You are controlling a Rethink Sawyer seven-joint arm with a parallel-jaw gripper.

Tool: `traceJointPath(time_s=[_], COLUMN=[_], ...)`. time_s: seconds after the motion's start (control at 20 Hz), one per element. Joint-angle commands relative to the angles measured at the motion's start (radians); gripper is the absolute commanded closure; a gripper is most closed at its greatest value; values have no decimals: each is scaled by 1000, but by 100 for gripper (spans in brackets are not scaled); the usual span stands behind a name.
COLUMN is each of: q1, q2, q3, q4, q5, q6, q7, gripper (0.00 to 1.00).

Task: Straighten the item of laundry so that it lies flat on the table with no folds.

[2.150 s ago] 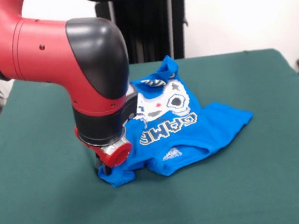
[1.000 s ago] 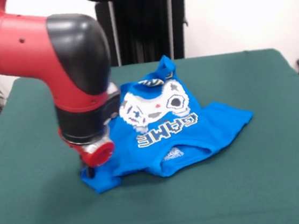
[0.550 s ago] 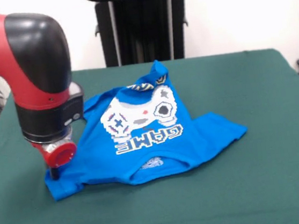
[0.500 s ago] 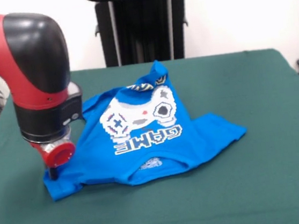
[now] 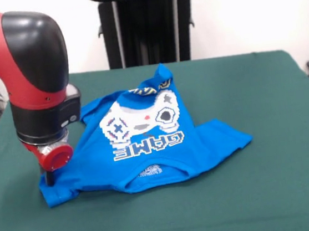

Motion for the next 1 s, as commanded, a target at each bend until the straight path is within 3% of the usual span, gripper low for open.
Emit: traceJointPath(time_s=[0.05, 1.0], q1=[5, -3], q2=[77, 44], q3=[77, 99], q4=[95, 126], q5=[-82, -79], q6=[-85, -60], q7=[-158, -151], gripper=[0, 0])
